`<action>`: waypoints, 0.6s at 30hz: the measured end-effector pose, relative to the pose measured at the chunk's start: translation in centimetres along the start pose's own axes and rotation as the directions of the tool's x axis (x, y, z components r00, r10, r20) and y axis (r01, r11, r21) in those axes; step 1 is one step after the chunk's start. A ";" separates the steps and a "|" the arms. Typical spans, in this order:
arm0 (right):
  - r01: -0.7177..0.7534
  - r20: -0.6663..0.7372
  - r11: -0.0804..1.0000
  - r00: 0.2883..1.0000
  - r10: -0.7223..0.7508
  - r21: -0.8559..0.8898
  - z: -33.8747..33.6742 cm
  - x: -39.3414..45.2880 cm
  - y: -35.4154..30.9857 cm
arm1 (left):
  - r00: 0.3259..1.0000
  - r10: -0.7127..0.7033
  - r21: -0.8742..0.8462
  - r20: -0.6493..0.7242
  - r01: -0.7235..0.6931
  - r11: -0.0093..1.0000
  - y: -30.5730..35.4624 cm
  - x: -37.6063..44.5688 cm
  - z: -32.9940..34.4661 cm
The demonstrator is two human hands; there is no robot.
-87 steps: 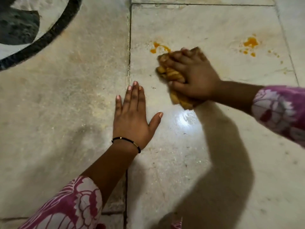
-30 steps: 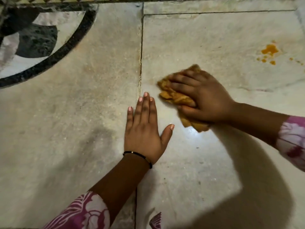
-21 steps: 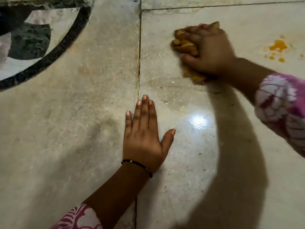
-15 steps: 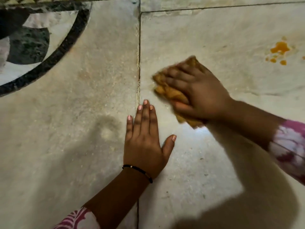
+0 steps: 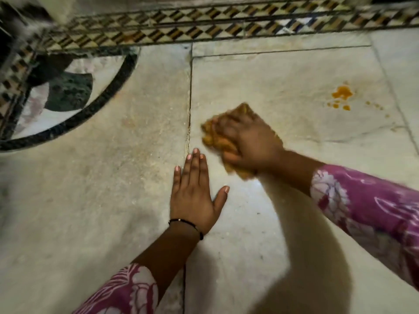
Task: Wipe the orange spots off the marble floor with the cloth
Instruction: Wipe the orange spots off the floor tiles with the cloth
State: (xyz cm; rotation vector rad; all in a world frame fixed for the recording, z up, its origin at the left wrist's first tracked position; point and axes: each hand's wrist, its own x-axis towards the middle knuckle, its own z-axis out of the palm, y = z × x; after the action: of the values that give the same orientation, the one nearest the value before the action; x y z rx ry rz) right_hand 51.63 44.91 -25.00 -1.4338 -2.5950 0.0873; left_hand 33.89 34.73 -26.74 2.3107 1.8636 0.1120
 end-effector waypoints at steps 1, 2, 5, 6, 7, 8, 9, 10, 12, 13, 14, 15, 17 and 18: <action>0.068 0.017 0.998 0.998 -0.068 0.003 -0.2 -2.9 -0.1 | 1.000 0.000 -0.002 -0.002 0.000 1.000 0.1 -0.1 0.0; 0.113 0.033 0.993 0.993 -0.114 0.017 -0.6 -5.6 0.4 | 1.000 -0.011 -0.014 -0.003 0.011 1.000 0.2 -0.2 0.1; 0.048 0.013 0.996 0.999 -0.049 0.078 -2.2 -11.5 4.3 | 0.998 -0.059 -0.081 0.002 0.059 0.995 1.5 -1.7 0.0; -0.049 -0.002 0.994 0.999 0.049 0.095 -2.5 -11.7 5.6 | 0.998 -0.065 -0.090 0.012 0.066 0.994 2.0 -2.4 0.1; -0.162 -0.002 0.982 0.987 0.163 0.093 -2.5 -11.1 6.5 | 0.998 -0.063 -0.094 0.029 0.065 0.993 2.6 -3.1 0.1; -0.260 0.008 0.963 0.965 0.261 0.073 -2.5 -10.1 6.7 | 0.997 -0.057 -0.100 0.049 0.061 0.993 3.2 -3.8 0.1; -0.333 0.024 0.942 0.943 0.332 0.044 -2.2 -8.8 6.1 | 0.996 -0.053 -0.110 0.066 0.060 0.992 3.6 -4.3 0.0; -0.374 0.030 0.927 0.927 0.374 0.017 -2.0 -7.7 5.0 | 0.996 -0.043 -0.118 0.082 0.053 0.992 4.0 -4.7 -0.2; -0.346 0.042 0.938 0.937 0.346 0.006 -1.2 -6.5 2.0 | 0.991 -0.008 -0.141 0.134 0.027 0.990 4.5 -5.3 -0.4; -0.289 0.073 0.957 0.955 0.288 0.010 -1.2 -6.9 0.4 | 0.989 0.006 -0.144 0.149 0.015 0.989 4.8 -5.6 -0.7; -0.230 0.112 0.973 0.968 0.226 0.026 -1.5 -8.0 -1.1 | 0.987 0.015 -0.141 0.158 0.008 0.990 4.8 -5.8 -1.1; -0.183 0.134 0.982 0.975 0.176 0.047 -1.9 -9.8 -2.1 | 0.987 0.016 -0.137 0.160 0.006 0.991 4.9 -5.9 -1.5; -0.107 0.117 0.991 0.988 0.097 0.085 -2.2 -14.2 -3.2 | 0.988 0.000 -0.143 0.153 0.022 0.990 4.9 -6.0 -2.0; -0.078 0.106 0.993 0.992 0.068 0.089 -2.4 -16.8 -3.4 | 0.988 0.003 -0.138 0.154 0.019 0.990 5.1 -6.0 -2.1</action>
State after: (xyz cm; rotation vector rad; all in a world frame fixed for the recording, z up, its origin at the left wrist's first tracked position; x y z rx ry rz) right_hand 57.97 28.83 -24.28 -1.5292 -2.5807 0.2953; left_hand 37.17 28.04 -23.45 2.1535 1.7325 0.0587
